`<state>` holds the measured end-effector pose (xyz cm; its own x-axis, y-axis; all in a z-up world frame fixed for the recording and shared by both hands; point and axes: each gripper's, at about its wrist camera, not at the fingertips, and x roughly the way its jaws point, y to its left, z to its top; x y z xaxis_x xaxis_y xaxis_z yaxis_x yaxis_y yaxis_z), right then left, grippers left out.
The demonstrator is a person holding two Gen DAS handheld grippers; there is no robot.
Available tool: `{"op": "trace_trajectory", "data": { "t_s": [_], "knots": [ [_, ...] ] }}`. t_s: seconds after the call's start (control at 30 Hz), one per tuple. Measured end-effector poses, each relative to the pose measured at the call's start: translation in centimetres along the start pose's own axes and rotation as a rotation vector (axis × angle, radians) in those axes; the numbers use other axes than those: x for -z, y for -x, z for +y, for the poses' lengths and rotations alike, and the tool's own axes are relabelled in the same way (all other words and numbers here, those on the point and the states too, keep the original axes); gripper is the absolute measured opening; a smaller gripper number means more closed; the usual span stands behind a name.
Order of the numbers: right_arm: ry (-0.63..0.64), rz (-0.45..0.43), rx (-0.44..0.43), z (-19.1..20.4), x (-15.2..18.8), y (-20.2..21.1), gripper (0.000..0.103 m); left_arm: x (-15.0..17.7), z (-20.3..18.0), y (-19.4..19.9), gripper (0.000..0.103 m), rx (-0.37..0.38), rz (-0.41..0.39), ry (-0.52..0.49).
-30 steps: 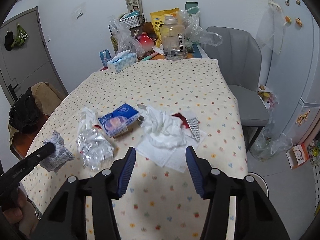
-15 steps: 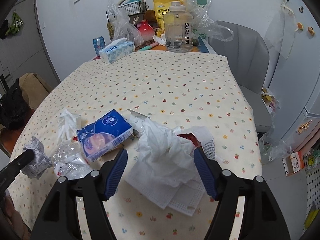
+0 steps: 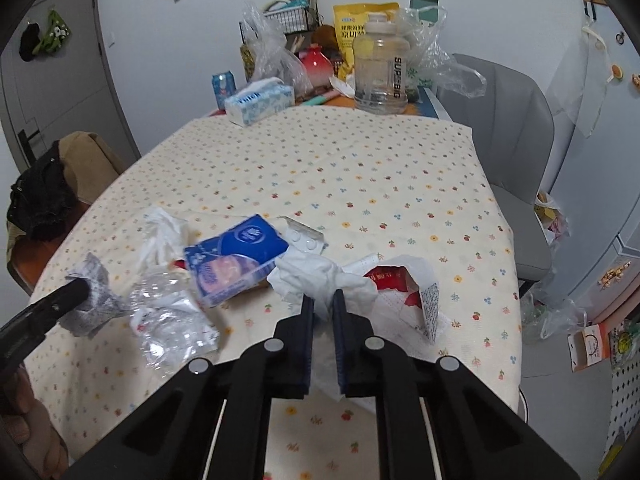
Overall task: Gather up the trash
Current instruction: 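Grasp the white tissues with the right gripper while the left gripper holds the wrapper, then carry both items over the beige bin and open the right gripper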
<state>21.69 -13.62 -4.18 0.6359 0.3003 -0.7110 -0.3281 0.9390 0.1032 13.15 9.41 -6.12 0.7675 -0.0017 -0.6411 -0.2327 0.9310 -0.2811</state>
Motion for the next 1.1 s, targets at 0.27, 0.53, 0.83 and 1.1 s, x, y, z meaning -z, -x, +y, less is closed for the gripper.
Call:
{"op": "trace_trajectory", "data": {
  "t_s": [0.27,0.53,0.83,1.1],
  "knots": [
    [-0.01,-0.05,-0.031,-0.2,1.8,4.6,0.01,0.6,-2.5,2.3,0.021,0.031,-0.038,-0.039],
    [-0.058,-0.081,-0.018,-2.6,3.7,8.0,0.01,1.3,-6.5,2.6,0.021,0.079,-0.036,-0.092],
    [-0.129,-0.106,0.048,-7.5,5.5,10.6,0.01,2.3,-12.1,1.8,0.021,0.137,-0.024,-0.147],
    [-0.216,-0.122,0.124,-13.1,7.6,12.5,0.01,3.6,-18.6,0.9,0.021,0.213,-0.003,-0.228]
  ]
}}
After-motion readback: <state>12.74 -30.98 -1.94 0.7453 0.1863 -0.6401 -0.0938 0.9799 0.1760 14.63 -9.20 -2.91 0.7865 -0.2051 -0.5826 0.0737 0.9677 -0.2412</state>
